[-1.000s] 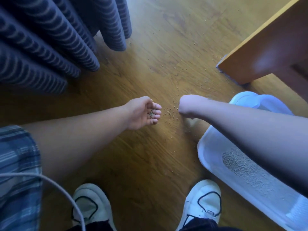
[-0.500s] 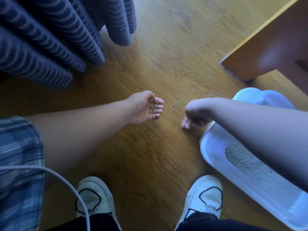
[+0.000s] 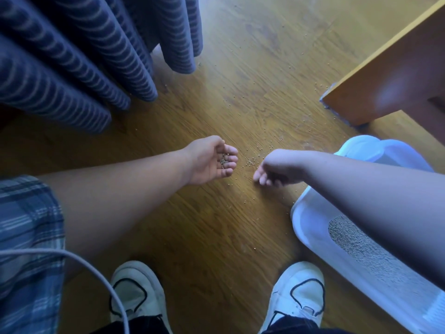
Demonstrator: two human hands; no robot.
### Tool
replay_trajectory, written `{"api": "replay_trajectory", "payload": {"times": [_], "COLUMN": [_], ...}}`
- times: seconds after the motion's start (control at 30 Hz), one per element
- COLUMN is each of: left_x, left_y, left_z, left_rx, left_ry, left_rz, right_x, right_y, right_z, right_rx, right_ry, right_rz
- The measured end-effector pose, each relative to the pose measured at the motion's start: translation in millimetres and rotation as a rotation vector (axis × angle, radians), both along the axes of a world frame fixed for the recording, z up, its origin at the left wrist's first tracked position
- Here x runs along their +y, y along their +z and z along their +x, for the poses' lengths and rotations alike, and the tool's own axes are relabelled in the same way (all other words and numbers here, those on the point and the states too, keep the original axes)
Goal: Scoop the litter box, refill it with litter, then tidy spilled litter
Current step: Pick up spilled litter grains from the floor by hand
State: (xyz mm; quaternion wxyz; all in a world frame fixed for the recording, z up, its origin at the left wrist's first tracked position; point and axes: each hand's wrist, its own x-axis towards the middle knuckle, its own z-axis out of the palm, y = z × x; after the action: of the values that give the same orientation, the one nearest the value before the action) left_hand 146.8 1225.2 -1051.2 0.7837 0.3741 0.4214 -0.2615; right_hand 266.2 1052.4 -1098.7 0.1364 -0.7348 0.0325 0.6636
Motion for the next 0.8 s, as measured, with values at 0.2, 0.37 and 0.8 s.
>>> {"api": "replay_trajectory", "payload": {"times": [0.2,0.37,0.8], "left_x": [2.4,1.2,-4.2], "left_y": [-0.4,-0.2,-9.7], "left_z": [-4.4,-9.4,-18.6], "left_rx": [0.065,0.096,0.128], "left_ry": [-0.006,-0.016,-0.019], "left_rz": [0.071,0.096,0.069], "right_x": [10.0,19.9,44.8], "right_y": [22.3,24.5,12.2], "right_z": [14.8,-9.5,-28.8], "right_rx": [-0.570,-0.788,-0.786], "right_ry": [0.688,1.096,1.121], "right_rz": [0.004,-0.128,-0.005]}}
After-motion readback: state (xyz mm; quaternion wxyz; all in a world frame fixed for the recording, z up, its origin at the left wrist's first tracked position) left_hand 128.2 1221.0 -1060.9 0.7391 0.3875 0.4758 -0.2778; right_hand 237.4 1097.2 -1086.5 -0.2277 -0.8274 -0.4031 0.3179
